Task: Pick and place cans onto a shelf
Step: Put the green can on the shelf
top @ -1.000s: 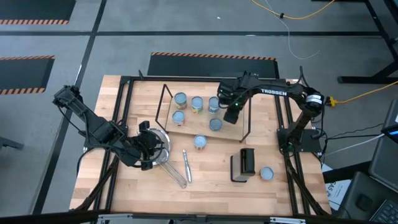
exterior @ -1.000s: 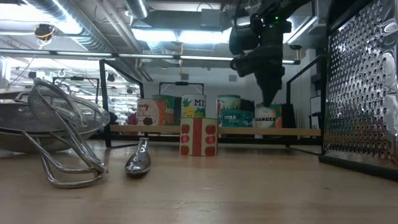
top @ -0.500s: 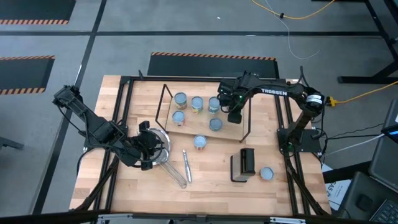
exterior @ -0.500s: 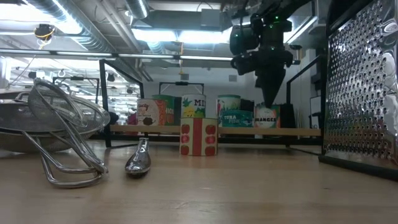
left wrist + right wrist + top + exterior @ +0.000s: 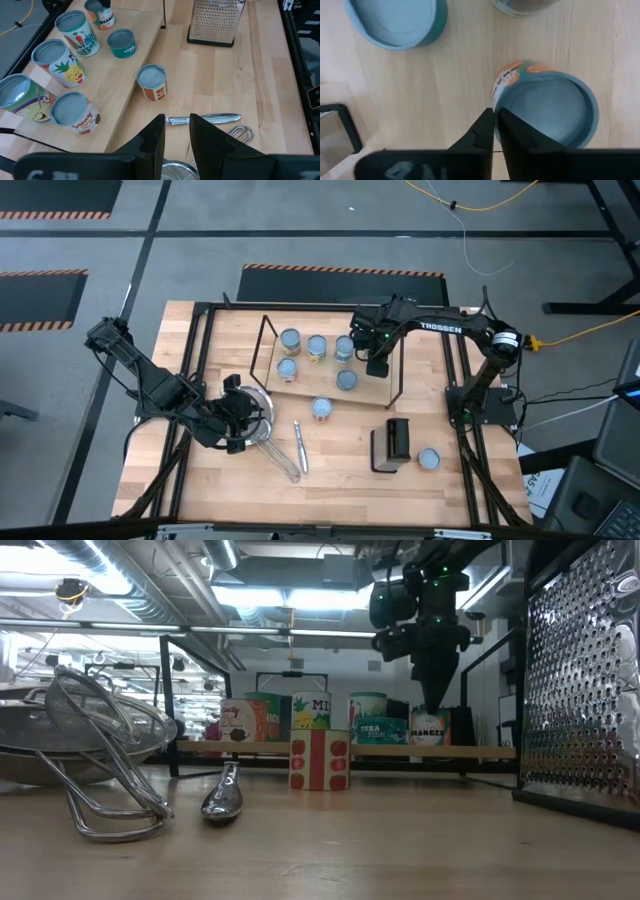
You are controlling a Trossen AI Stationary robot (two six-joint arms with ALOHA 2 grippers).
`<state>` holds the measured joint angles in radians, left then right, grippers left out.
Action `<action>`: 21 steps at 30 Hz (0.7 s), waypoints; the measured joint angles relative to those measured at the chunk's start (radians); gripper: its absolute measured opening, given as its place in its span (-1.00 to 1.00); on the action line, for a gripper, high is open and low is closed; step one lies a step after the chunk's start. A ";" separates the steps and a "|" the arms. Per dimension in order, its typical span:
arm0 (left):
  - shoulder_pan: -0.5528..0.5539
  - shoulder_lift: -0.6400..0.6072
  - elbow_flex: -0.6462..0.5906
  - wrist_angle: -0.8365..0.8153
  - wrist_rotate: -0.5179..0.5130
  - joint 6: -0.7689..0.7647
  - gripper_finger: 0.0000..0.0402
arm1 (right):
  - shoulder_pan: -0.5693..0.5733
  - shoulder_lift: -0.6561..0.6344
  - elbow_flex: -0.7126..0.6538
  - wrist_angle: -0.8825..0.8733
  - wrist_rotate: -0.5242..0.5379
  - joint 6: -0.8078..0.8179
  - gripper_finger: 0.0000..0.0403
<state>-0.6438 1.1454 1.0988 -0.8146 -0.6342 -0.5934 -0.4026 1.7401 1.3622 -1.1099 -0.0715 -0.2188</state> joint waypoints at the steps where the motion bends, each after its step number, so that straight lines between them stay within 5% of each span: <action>1: 0.000 0.000 0.000 0.000 0.000 0.000 -0.59 | 0.000 0.001 -0.001 0.002 0.001 0.000 -0.83; 10: 0.000 0.000 0.000 0.004 0.000 -0.001 -0.59 | 0.000 0.003 -0.002 0.004 -0.005 0.003 -0.34; 21: 0.000 0.000 0.000 0.025 0.000 -0.001 -0.59 | 0.007 -0.025 -0.002 -0.008 -0.019 0.005 -0.29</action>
<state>-0.6437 1.1454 1.0988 -0.7895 -0.6342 -0.5945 -0.3952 1.7149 1.3602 -1.1180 -0.0904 -0.2141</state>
